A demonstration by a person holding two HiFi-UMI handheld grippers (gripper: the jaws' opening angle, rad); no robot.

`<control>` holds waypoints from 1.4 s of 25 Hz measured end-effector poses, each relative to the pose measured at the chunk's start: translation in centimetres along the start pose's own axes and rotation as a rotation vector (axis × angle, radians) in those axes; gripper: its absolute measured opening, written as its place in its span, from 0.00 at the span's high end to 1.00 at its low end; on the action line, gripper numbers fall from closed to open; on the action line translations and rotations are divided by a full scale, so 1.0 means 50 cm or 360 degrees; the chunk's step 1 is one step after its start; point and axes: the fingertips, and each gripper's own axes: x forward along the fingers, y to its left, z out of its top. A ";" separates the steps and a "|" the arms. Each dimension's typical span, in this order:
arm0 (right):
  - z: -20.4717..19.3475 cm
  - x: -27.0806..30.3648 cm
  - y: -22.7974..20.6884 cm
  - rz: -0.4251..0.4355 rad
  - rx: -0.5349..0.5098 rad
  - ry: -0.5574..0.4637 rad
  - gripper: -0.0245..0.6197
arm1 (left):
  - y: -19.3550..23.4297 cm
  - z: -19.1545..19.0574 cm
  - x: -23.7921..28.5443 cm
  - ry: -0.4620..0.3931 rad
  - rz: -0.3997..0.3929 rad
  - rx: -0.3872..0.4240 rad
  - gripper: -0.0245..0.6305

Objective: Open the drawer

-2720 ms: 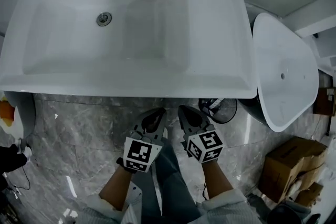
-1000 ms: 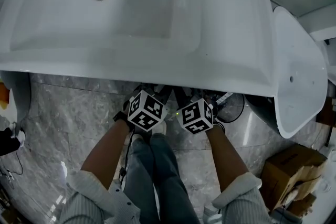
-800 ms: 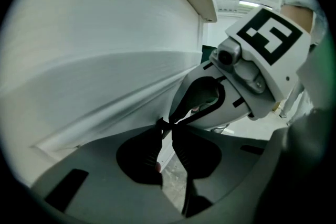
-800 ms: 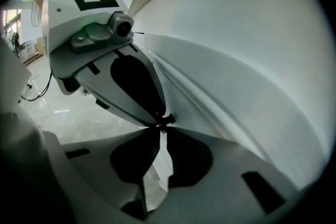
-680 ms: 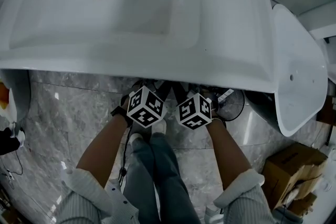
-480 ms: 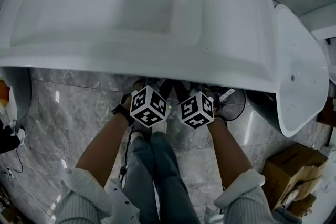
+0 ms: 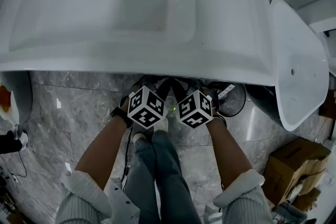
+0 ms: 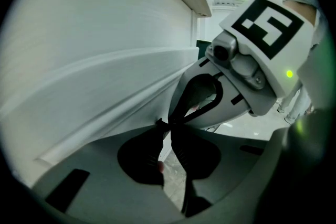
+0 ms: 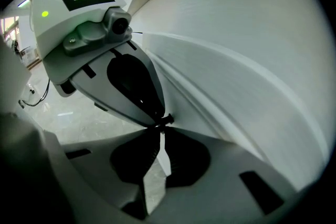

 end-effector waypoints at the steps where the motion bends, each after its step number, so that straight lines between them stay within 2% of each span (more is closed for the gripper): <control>1: 0.000 -0.002 0.004 -0.0001 0.0011 0.0003 0.91 | -0.003 -0.002 -0.002 -0.0004 -0.0006 -0.0007 0.88; 15: -0.017 -0.029 0.069 -0.0019 0.0128 0.0035 0.91 | -0.057 -0.035 -0.037 0.0007 -0.0057 -0.0049 0.88; 24: -0.031 -0.048 0.115 -0.0011 0.0179 0.0058 0.91 | -0.096 -0.059 -0.060 -0.0010 -0.0039 -0.0158 0.88; 35: -0.049 -0.064 0.149 -0.0019 0.0223 0.0067 0.91 | -0.131 -0.077 -0.072 0.0003 -0.0009 -0.0223 0.89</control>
